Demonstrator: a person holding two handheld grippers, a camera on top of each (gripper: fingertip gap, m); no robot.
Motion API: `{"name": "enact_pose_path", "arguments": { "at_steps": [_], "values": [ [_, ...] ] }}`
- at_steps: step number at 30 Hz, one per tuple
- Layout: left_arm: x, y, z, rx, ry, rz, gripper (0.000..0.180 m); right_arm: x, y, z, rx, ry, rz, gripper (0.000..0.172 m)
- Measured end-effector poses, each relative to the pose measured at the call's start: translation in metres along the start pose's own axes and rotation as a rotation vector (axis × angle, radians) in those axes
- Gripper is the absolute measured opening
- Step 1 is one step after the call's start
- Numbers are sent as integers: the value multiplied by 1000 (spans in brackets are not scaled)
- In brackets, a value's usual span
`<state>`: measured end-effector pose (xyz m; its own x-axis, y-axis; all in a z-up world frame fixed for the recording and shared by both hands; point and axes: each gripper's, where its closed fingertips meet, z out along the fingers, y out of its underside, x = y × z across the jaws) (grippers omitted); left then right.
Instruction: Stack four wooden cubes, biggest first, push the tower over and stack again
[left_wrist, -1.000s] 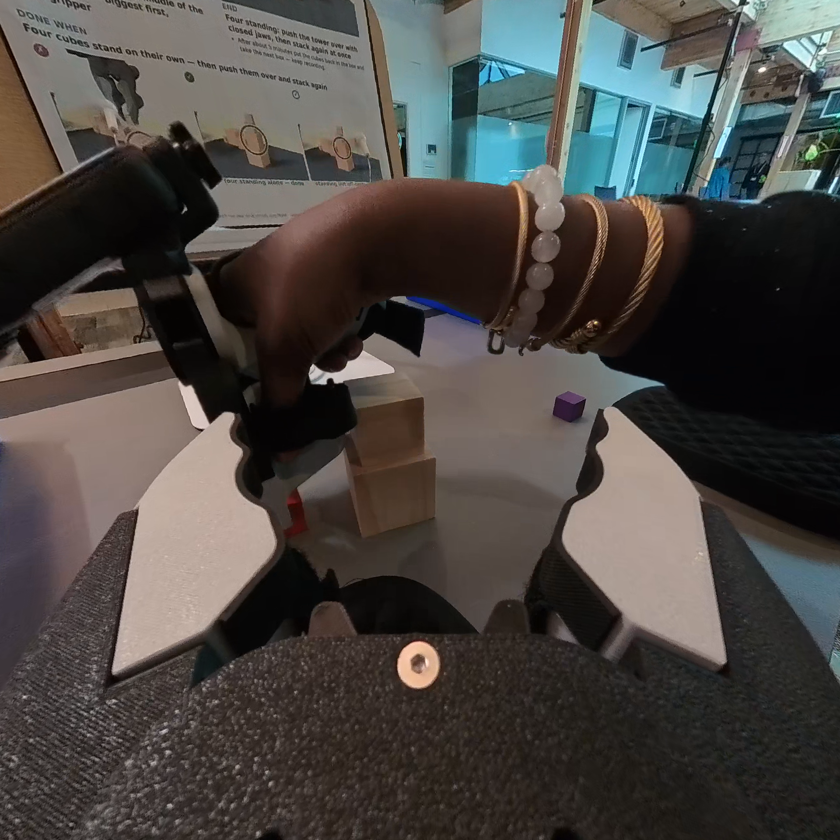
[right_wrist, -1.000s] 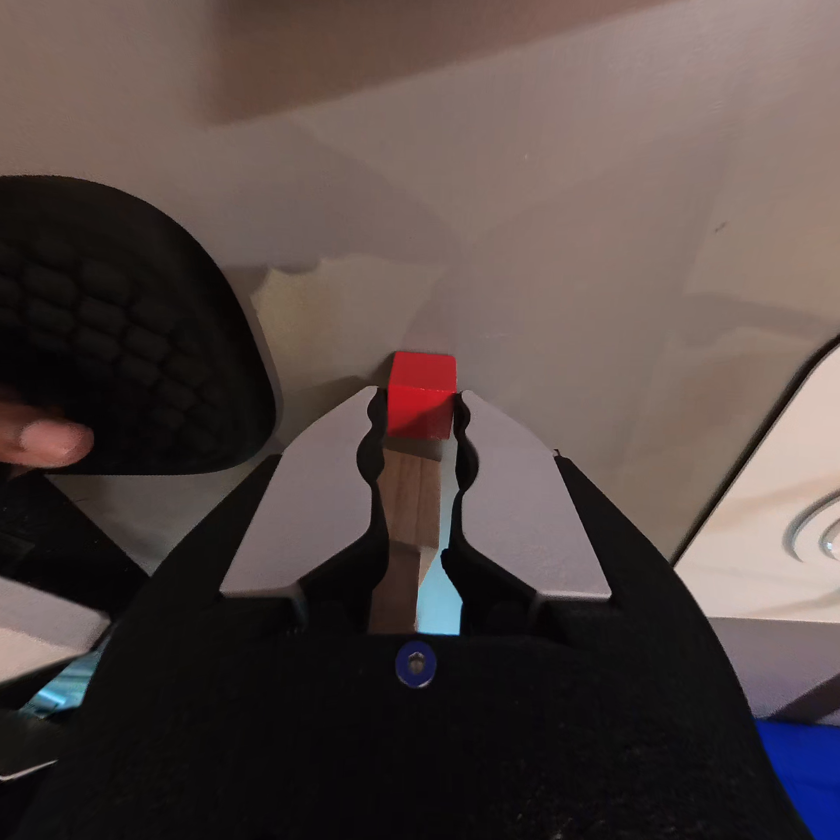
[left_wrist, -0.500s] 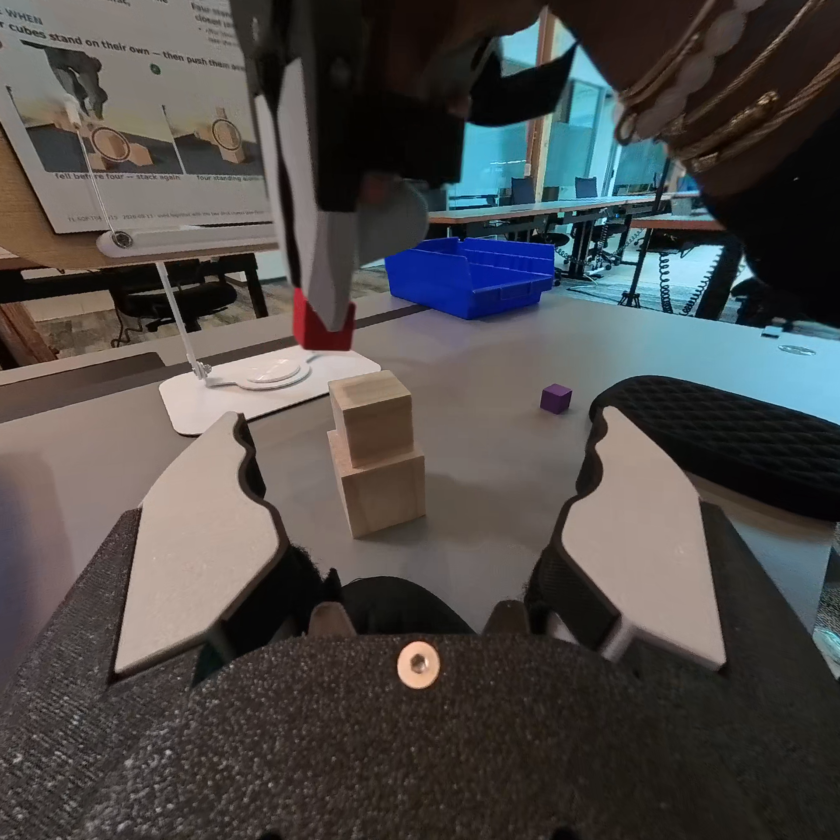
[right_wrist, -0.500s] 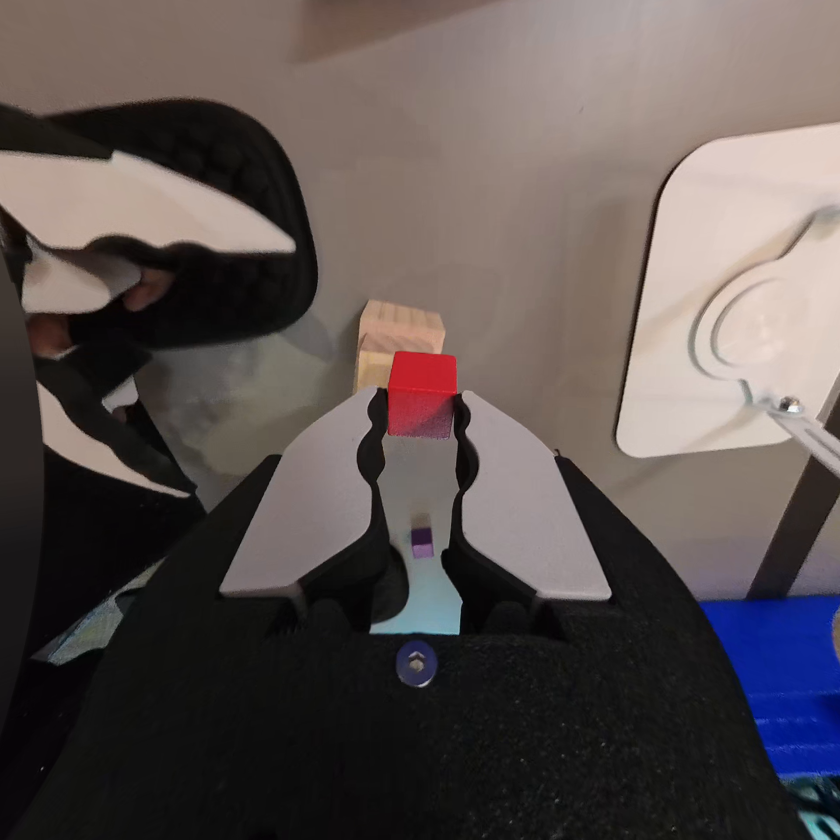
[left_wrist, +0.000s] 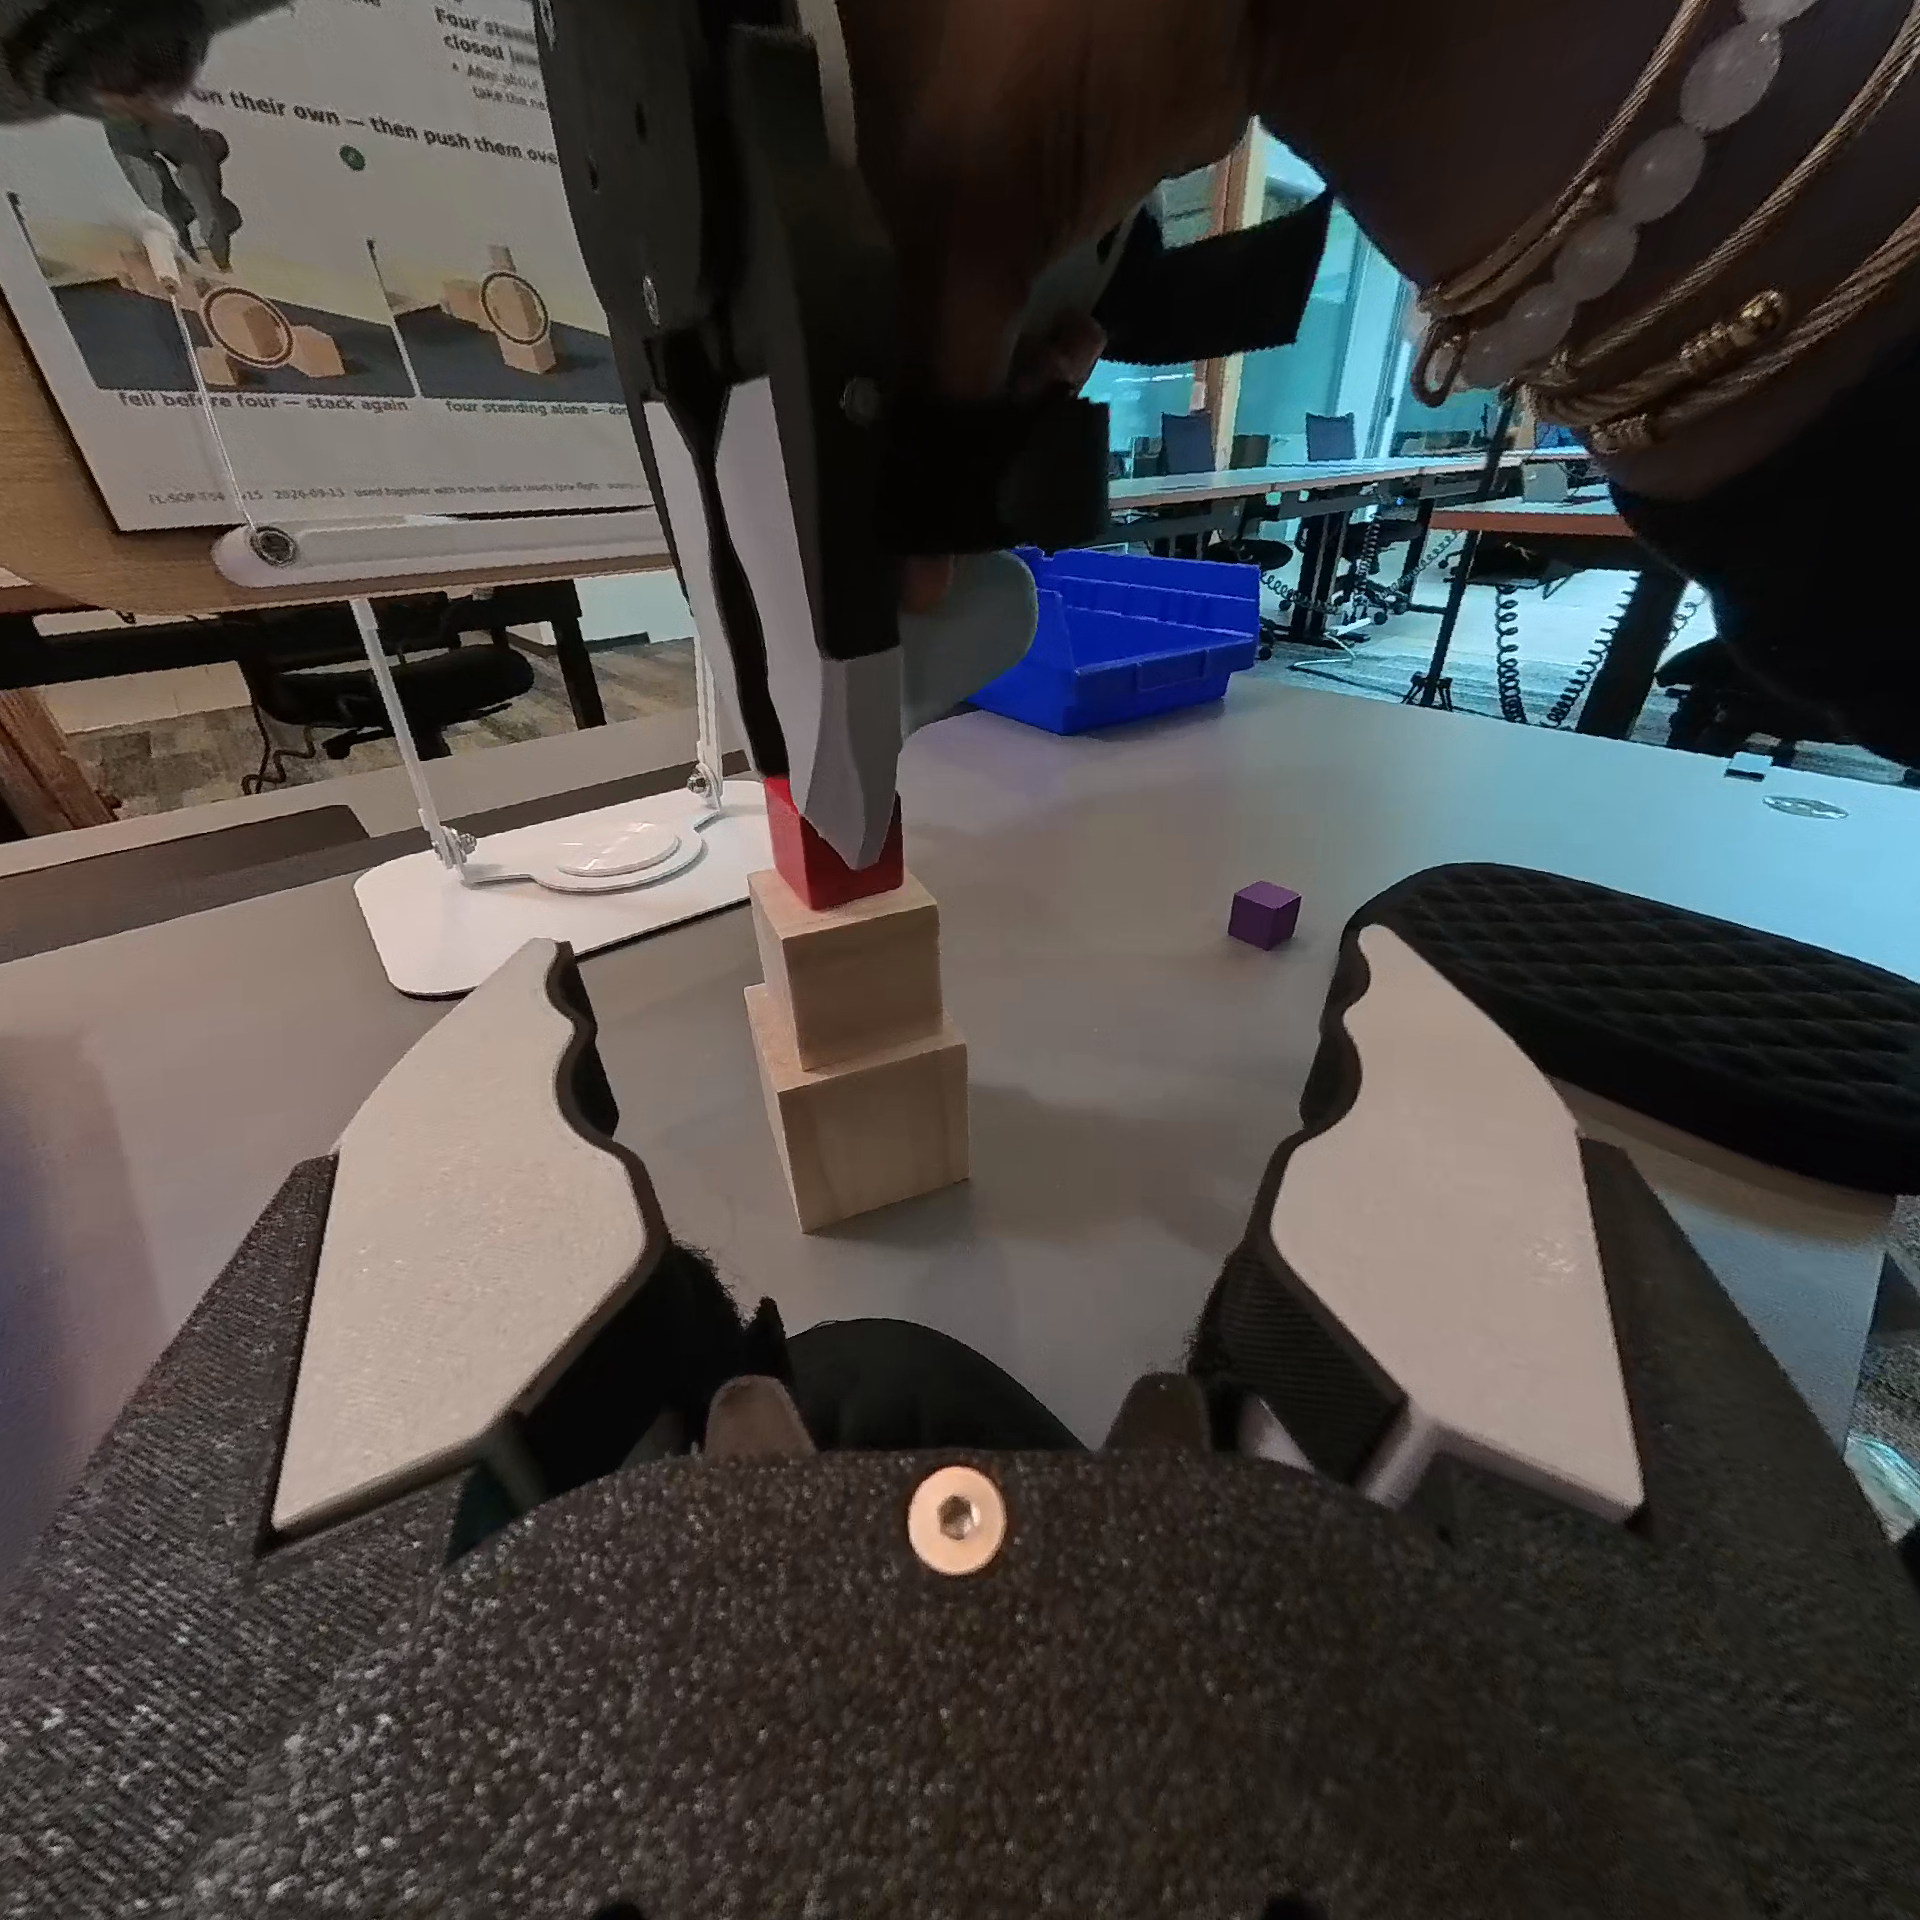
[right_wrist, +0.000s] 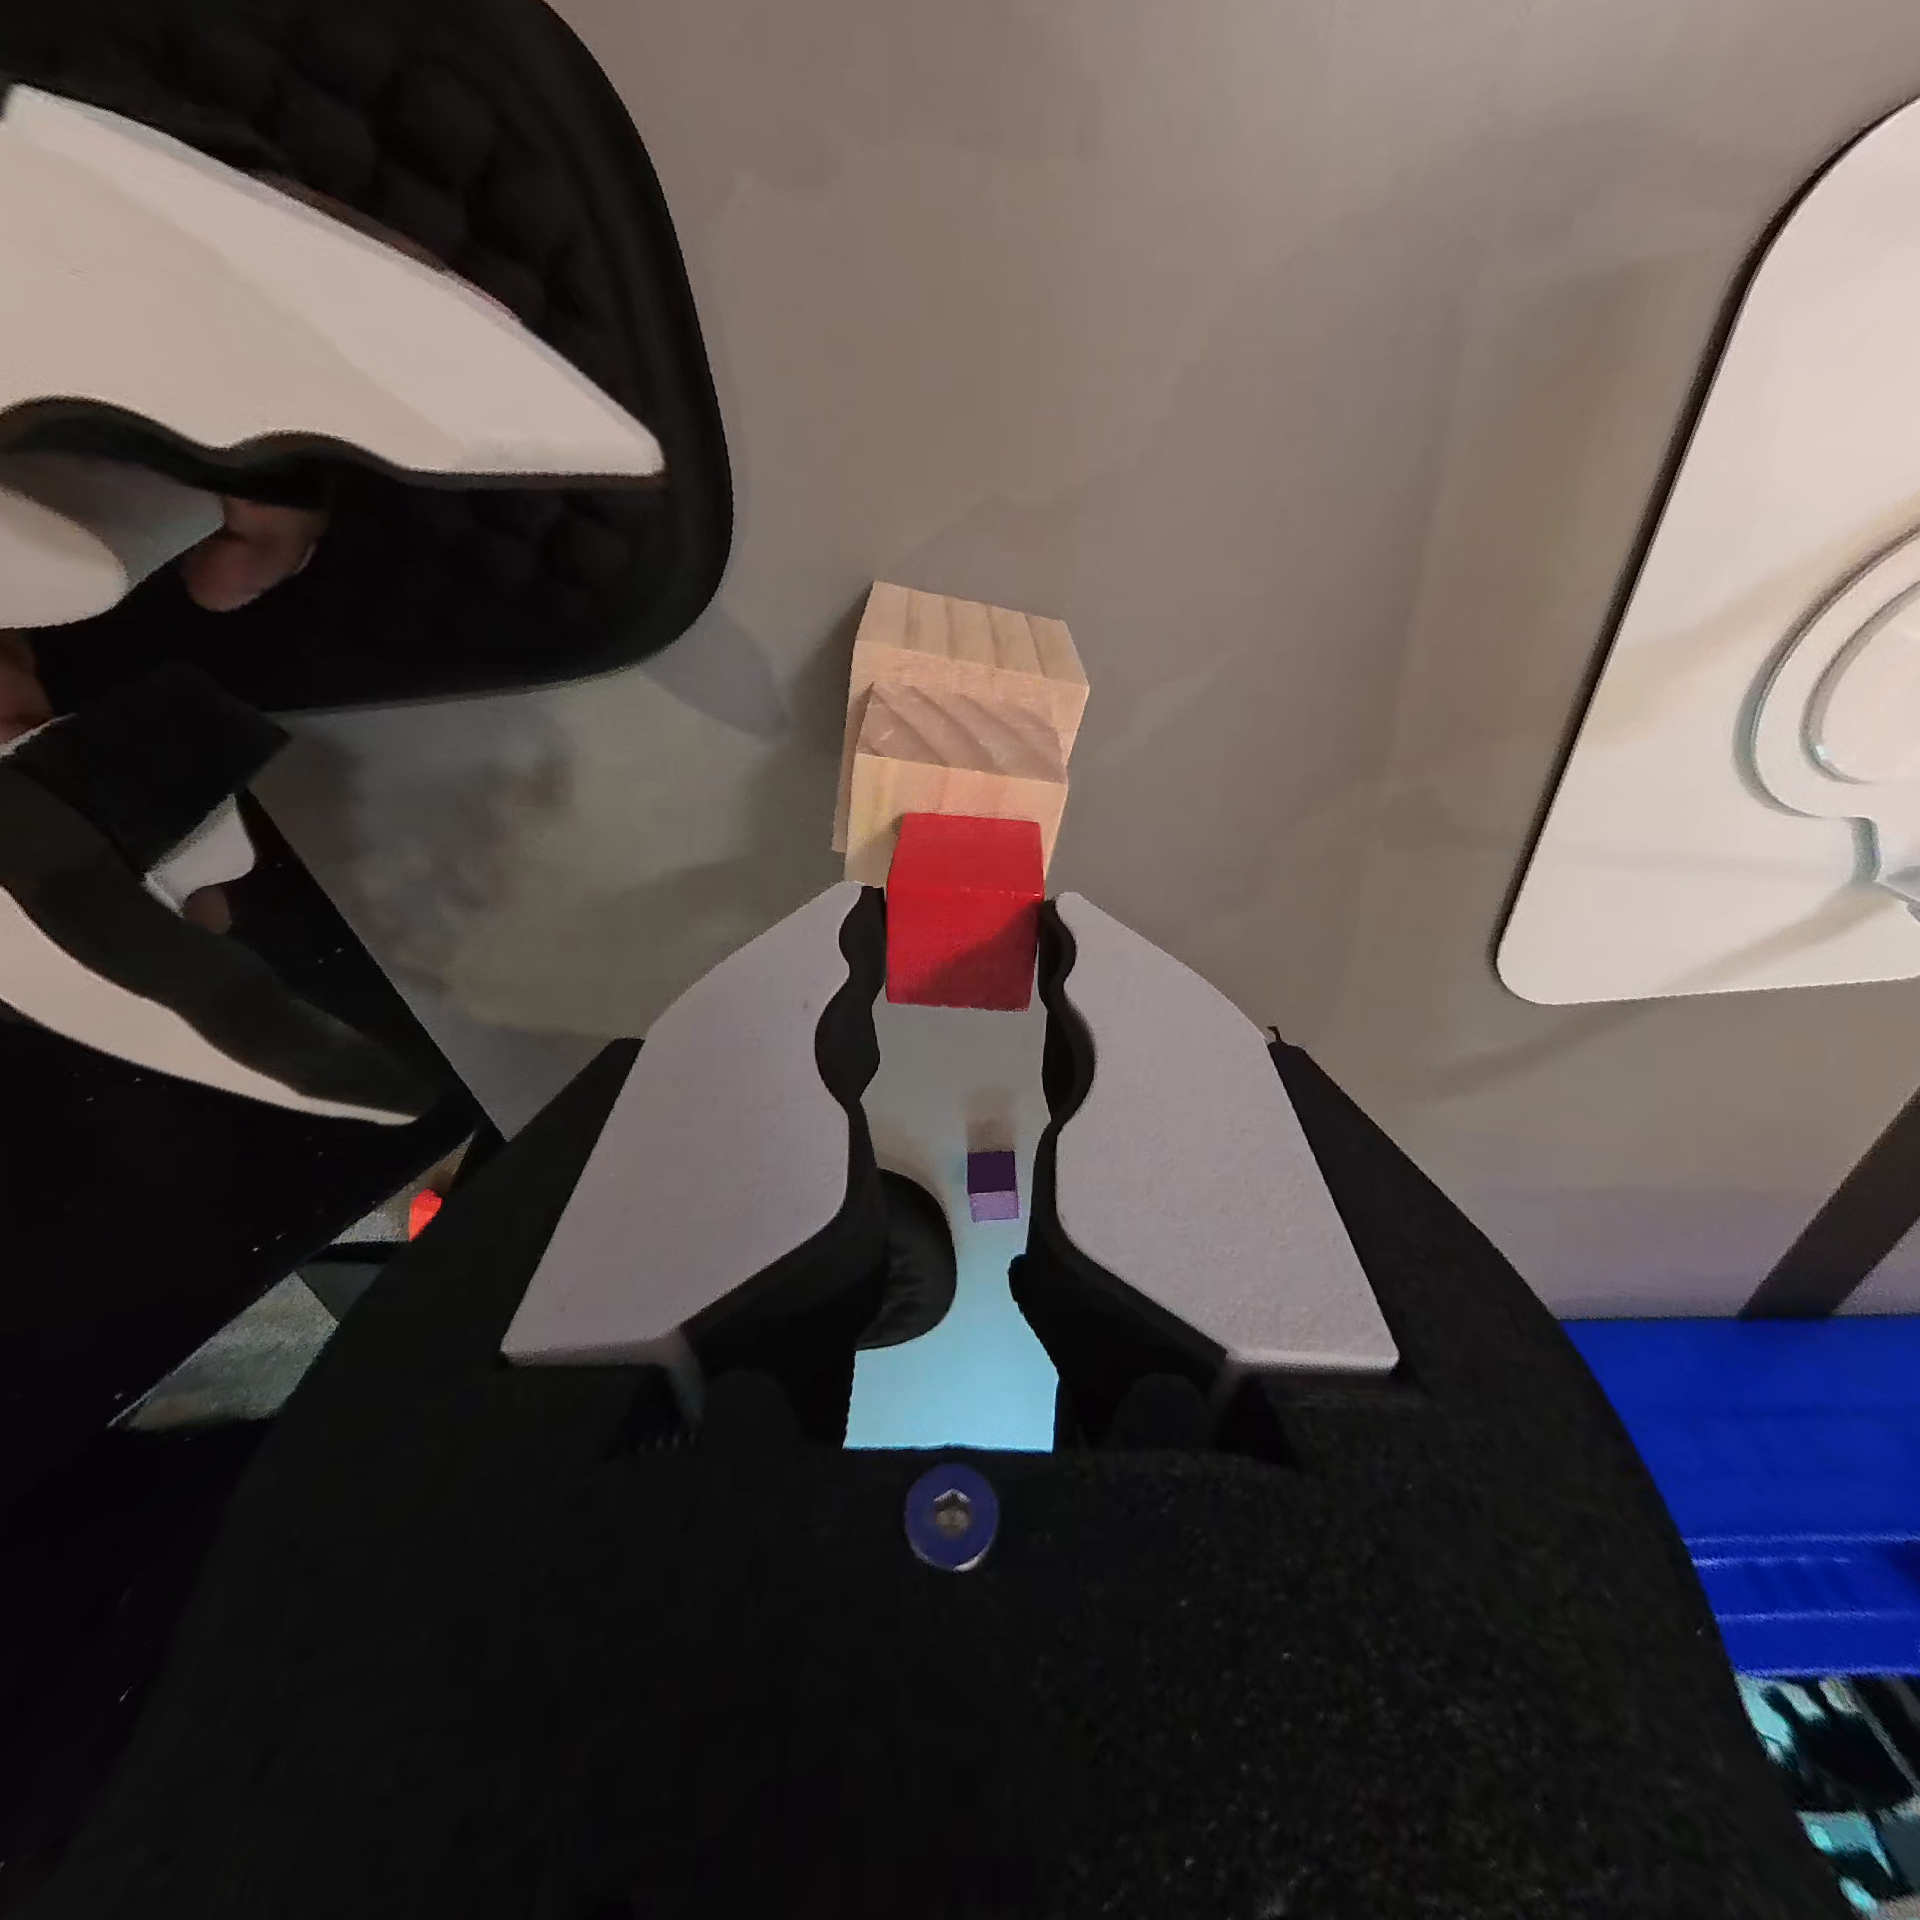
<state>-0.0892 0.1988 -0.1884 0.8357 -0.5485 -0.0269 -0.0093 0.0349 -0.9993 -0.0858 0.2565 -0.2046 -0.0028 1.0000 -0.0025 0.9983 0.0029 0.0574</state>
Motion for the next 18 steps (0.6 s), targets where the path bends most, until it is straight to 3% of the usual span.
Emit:
{"name": "enact_pose_path", "arguments": {
  "at_steps": [18],
  "values": [
    [0,-1,-1,6,1,-3,129,-5,1,6,-3,-119,160,29]
  ]
}}
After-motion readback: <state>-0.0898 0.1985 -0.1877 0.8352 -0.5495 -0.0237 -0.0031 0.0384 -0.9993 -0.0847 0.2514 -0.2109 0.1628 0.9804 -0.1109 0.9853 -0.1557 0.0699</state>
